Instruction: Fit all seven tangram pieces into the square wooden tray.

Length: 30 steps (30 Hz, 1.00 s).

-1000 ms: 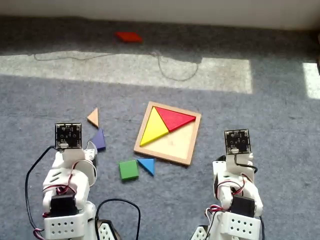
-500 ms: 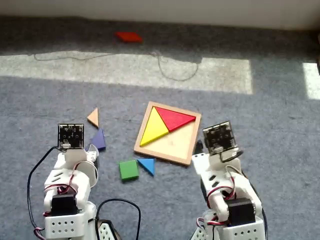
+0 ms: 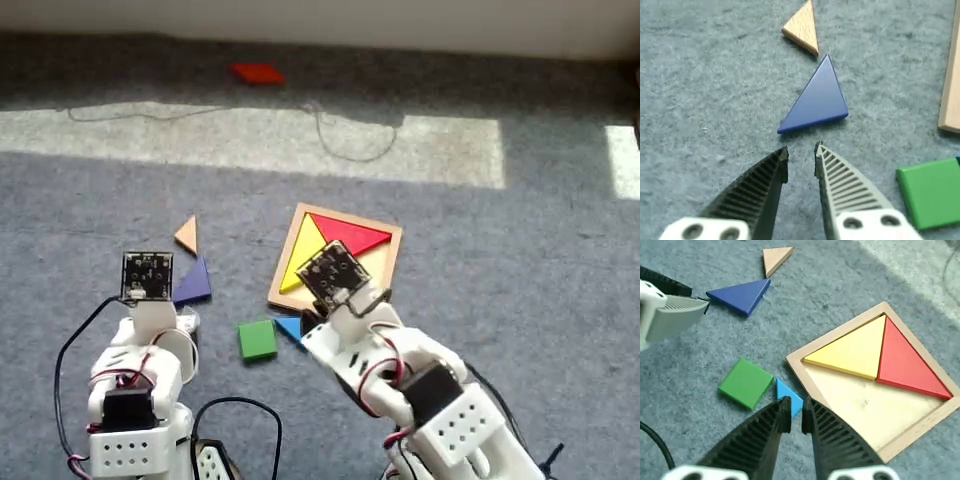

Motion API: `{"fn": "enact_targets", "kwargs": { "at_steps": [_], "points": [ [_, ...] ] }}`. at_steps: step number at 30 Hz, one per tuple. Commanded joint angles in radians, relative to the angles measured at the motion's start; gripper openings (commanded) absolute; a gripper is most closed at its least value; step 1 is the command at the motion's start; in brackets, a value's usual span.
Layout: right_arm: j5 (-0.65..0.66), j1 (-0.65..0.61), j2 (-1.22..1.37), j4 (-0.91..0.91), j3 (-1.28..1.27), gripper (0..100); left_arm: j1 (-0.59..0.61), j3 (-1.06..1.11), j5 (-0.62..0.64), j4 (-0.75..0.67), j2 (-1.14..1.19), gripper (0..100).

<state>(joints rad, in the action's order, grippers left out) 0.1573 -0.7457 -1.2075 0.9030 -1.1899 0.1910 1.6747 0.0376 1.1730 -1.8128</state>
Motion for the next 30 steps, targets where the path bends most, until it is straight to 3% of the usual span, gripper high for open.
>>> {"fn": "enact_targets", "kwargs": {
  "at_steps": [1,8,17,24,30],
  "points": [
    [-0.009,-0.045,0.286,-0.077,0.15,5.7,-0.01,0.021,-0.008,0.1,-0.001,11],
    [-0.009,-0.136,0.622,-0.073,0.283,14.4,-0.01,0.021,-0.008,0.109,-0.001,11],
    [-0.009,-0.13,0.889,-0.065,0.438,14.9,-0.01,0.021,-0.008,0.11,0.001,11],
    [-0.009,-0.128,1.009,0.091,0.591,14.9,-0.01,0.021,-0.008,0.11,0.001,11],
    [-0.008,-0.116,1.119,0.107,0.636,15.0,-0.01,0.021,-0.008,0.11,0.001,11]
  ]
}}
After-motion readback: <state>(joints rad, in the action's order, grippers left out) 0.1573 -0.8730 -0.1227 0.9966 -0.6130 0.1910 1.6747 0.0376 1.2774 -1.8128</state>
